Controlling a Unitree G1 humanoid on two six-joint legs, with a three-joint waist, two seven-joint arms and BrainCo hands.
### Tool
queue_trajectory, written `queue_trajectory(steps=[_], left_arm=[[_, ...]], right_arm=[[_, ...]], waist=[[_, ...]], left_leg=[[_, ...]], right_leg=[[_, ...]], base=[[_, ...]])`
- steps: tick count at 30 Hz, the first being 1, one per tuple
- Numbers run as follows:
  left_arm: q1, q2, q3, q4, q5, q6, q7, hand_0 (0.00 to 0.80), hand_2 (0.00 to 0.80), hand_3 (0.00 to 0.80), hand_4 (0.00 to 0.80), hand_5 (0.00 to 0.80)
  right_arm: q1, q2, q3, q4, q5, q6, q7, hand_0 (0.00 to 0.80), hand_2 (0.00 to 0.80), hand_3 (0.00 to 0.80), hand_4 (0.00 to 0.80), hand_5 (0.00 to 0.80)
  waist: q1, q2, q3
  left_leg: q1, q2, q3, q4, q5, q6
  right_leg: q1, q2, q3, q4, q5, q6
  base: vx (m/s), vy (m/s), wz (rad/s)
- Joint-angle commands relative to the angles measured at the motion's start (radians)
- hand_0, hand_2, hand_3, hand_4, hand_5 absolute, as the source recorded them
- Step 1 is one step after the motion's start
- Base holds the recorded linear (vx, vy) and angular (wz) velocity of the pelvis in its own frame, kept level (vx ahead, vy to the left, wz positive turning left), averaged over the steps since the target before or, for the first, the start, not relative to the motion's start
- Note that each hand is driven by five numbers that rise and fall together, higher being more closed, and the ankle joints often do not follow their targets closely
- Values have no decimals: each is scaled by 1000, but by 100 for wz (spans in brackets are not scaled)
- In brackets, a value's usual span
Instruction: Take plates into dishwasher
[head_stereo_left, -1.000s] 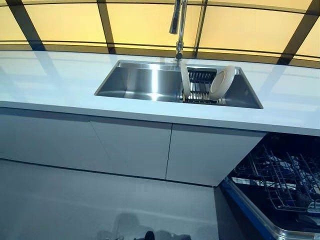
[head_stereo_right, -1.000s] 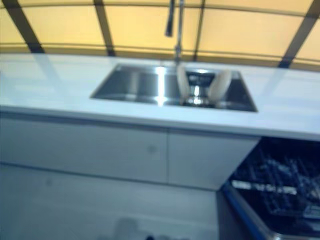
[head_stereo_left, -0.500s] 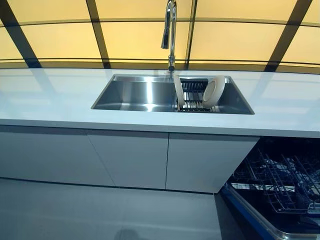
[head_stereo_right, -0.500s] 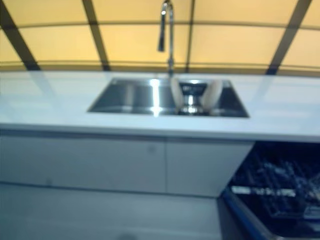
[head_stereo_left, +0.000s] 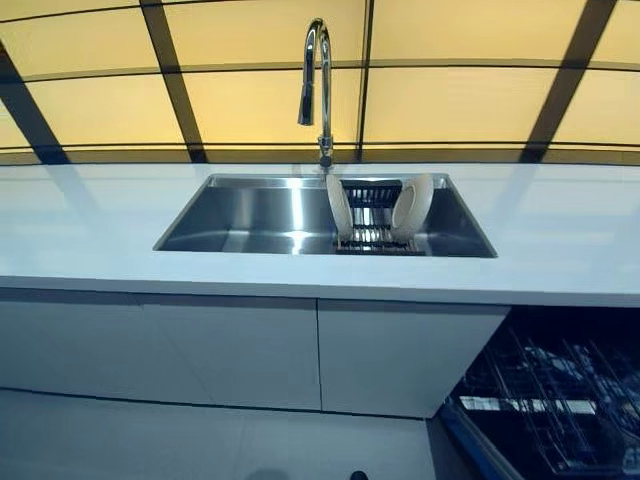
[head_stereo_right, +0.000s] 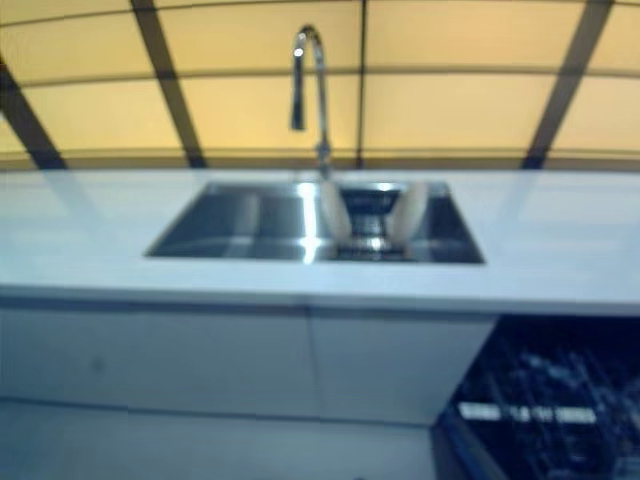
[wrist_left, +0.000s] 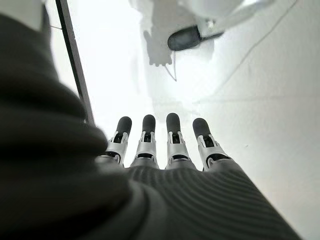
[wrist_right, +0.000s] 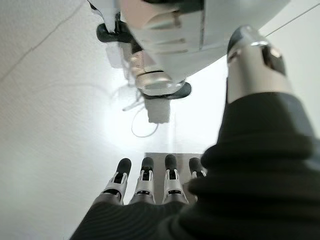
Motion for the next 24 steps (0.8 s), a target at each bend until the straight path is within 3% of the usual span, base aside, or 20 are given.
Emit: queue_trajectory(steps=[1, 12, 15, 17, 19, 23, 24], left_arm=[[-37, 3, 23, 23, 45, -17, -11, 0, 0, 0, 0, 0], [-29, 20, 26, 27, 22, -25, 6, 0, 0, 0, 0, 0], [-25, 27, 28, 29, 31, -25, -2, 0, 0, 0, 0, 0], [-19, 28, 33, 27, 28, -29, 7, 0, 0, 0, 0, 0], [-25, 31, 28, 24, 27, -25, 6, 0, 0, 0, 0, 0], [-45, 37, 24, 4, 9, -10, 4, 0, 0, 0, 0, 0], [-51, 36, 19, -11, -5, -3, 5, 0, 0, 0, 0, 0]], right_arm=[[-50, -31, 20, 15, -35, -10, -3, 0, 0, 0, 0, 0], [-76, -16, 50, 19, -52, -1, -36, 0, 0, 0, 0, 0], [-84, -9, 54, 15, -43, -3, -22, 0, 0, 0, 0, 0], [-93, -3, 65, 6, -64, -4, -2, 0, 0, 0, 0, 0], [-97, -2, 79, -2, -96, -5, 20, 0, 0, 0, 0, 0], [-102, -16, 112, -29, -125, -22, 58, 0, 0, 0, 0, 0], [-107, -30, 125, -53, -115, -14, 66, 0, 0, 0, 0, 0]], waist=[[0, -3, 20], [7, 7, 20], [16, 7, 24], [29, 8, 28], [30, 9, 27], [25, -4, 14], [27, -20, 16]], left_leg=[[-11, -89, 27, 81, -73, 123], [8, -61, 70, 19, -52, 114], [13, -60, 90, 7, -49, 114], [24, -55, 112, -13, -39, 109], [22, -53, 112, -21, -34, 109], [16, -42, 104, 58, -70, 97], [-24, -32, 103, 209, -87, 87]], right_leg=[[30, -20, 19, -39, 12, 48], [30, -42, -36, 6, -25, 63], [30, -55, -80, 15, -26, 73], [43, -64, -134, 20, -35, 75], [49, -60, -136, 29, -51, 70], [58, -47, -95, 46, -81, 44], [72, -44, -72, 47, -91, 21]], base=[[108, -87, 7], [63, -29, 7], [56, -13, 0], [58, -36, -7], [82, -62, -22], [119, -97, -5], [76, -87, 4]])
